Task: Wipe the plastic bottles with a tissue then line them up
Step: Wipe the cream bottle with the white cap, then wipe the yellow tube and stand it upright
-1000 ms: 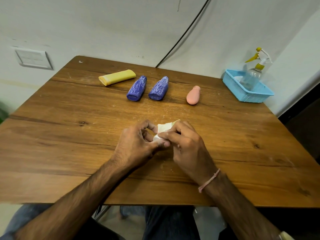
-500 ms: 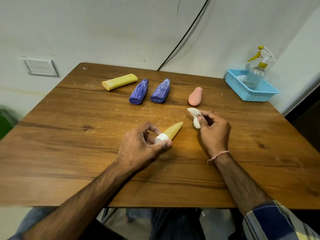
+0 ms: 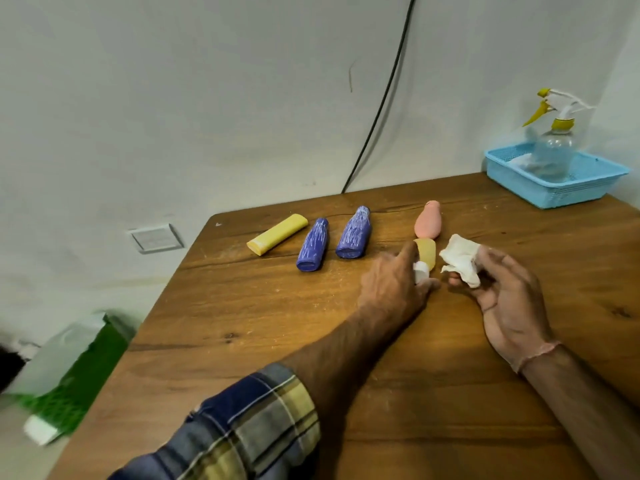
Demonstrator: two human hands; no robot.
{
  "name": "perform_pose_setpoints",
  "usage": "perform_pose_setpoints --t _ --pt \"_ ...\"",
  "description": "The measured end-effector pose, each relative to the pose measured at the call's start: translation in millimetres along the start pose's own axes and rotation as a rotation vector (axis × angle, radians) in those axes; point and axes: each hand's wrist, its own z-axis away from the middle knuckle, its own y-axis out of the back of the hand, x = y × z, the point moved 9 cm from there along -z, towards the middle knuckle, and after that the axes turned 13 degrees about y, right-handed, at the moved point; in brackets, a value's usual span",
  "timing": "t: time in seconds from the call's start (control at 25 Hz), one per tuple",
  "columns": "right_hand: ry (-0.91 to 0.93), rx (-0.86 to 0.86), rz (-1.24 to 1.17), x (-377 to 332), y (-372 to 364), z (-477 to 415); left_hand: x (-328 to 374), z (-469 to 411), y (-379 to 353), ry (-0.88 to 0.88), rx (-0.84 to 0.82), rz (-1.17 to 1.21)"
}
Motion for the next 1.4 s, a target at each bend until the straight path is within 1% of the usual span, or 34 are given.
perform_pose_setpoints --t 0.04,0.12,0.2,0.24,0.32,0.36,0.4,0.44,0.52,0.56,0.6,0.64,0.72,0.88,1.0,1.08,1.2,1.4 --pt "0.014 -0.017 0.052 -0.3 -0.9 0.6 0.5 -1.2 -0.6 -0.005 -0.022 -0.012" --pt "0.068 -0.058 0.157 -0.7 -6.2 2.2 -11.1 -1.0 15.0 -0.014 0.016 0.014" --pt "0.127 -0.091 0.228 -1.8 -12.3 4.8 -43.4 -5.6 46.8 -0.005 0.131 0.150" --pt "0.154 -0.108 0.252 -3.4 -14.3 5.5 -66.7 -11.3 66.5 0.018 0.215 0.243" --pt "0.201 -0.153 0.309 -5.7 -18.0 6.4 -125.9 -23.0 108.5 0.131 0.432 0.356" --pt "0.221 -0.179 0.351 -6.2 -20.1 7.5 -159.0 -29.9 125.3 0.222 0.527 0.346" --pt "0.236 -0.207 0.395 -6.6 -22.5 9.2 -189.6 -38.8 135.8 0.329 0.562 0.303" --pt "0.246 -0.231 0.431 -6.4 -24.9 10.7 -217.9 -49.7 138.5 0.448 0.514 0.243" --pt "0.258 -0.266 0.478 -6.3 -28.1 12.0 -265.5 -71.4 126.0 0.638 0.300 0.165" --pt "0.260 -0.274 0.491 -6.8 -28.9 12.4 -281.2 -78.1 120.2 0.699 0.214 0.161" --pt "0.260 -0.277 0.499 -7.4 -29.2 12.2 -291.0 -84.1 116.5 0.726 0.163 0.170" --pt "0.262 -0.278 0.508 -7.8 -29.0 11.8 -297.7 -89.6 115.5 0.728 0.151 0.186" --pt "0.263 -0.285 0.532 -6.9 -28.7 12.0 -303.3 -94.2 115.4 0.705 0.194 0.225" --pt "0.280 -0.329 0.578 -9.0 -34.1 15.6 -295.5 -73.0 116.7 0.655 0.259 0.313" --pt "0.288 -0.355 0.592 -13.0 -37.0 20.1 -279.3 -40.2 114.7 0.567 0.226 0.357" --pt "0.299 -0.382 0.623 -15.6 -40.5 23.9 -274.8 -7.8 117.5 0.525 0.203 0.352" --pt "0.353 -0.433 0.714 -24.8 -47.8 36.6 -278.9 54.2 124.5 0.500 0.212 0.337" --pt "0.506 -0.605 0.833 -34.9 -74.4 78.4 -284.5 160.0 134.5 0.491 0.219 0.253"
